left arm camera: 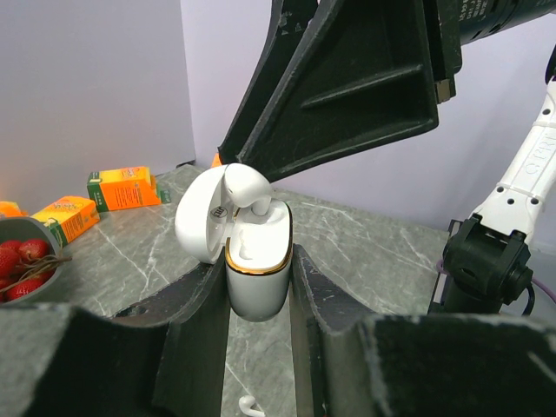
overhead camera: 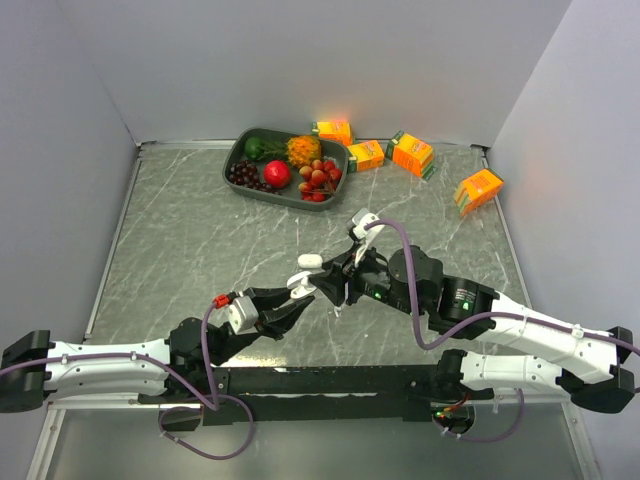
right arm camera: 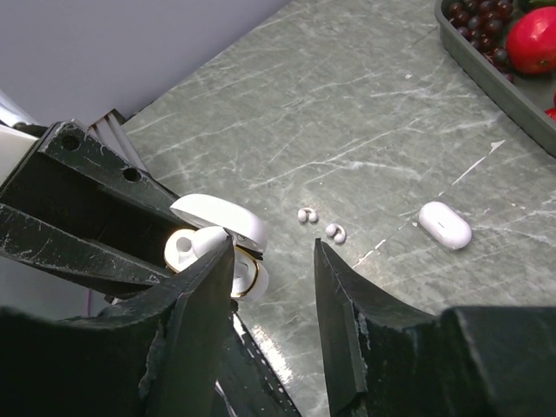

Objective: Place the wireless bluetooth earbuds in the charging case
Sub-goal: Adjust the earbud with the charging case.

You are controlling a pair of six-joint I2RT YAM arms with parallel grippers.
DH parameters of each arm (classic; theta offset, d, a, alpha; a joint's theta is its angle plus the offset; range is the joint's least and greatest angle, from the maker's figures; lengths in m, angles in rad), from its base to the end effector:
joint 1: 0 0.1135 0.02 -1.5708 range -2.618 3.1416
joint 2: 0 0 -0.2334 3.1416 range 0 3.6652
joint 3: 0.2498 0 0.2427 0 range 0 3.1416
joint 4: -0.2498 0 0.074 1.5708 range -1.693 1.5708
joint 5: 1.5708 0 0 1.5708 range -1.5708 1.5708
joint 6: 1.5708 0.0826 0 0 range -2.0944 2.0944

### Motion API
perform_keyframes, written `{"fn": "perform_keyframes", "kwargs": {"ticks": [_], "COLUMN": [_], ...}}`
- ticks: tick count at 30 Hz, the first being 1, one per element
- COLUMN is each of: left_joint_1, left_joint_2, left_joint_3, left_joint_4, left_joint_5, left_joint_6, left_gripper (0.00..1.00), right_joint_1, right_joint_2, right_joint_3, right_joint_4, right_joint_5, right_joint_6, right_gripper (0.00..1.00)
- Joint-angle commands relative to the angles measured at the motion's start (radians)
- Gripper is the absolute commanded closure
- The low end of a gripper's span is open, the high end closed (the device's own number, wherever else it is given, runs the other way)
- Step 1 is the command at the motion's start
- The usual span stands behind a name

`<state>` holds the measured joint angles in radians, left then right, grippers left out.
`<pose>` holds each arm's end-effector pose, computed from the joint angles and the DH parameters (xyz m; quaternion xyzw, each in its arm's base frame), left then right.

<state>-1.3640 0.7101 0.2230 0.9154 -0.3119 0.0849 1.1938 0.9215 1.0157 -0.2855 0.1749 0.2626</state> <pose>0.0695 -0.2079 0.2720 0.2561 0.4866 -0.4286 0.7169 0.1090 0.2363 0.3517 -0.2953 0.7116 0.3716 0.5180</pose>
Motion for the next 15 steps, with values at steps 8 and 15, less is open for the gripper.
{"fn": "perform_keyframes", "kwargs": {"ticks": [8,15], "left_joint_1": [-0.003,-0.003], "left_joint_2": [-0.006,-0.012], "left_joint_3": [0.029,0.030], "left_joint_4": [0.039,0.023], "left_joint_5": [0.002,-0.003], "left_joint_6": [-0.027,-0.031], "left_gripper": [0.99,0.99], "right_joint_1": [0.010,0.012], "right_joint_2": [-0.038,-0.058], "right_joint_3": [0.049,0.040], "right_joint_4": [-0.004,0.005], "right_joint_5": [0.035,0.043], "right_joint_6": [-0.008,-0.008], "right_gripper": [0.46,0.45]}}
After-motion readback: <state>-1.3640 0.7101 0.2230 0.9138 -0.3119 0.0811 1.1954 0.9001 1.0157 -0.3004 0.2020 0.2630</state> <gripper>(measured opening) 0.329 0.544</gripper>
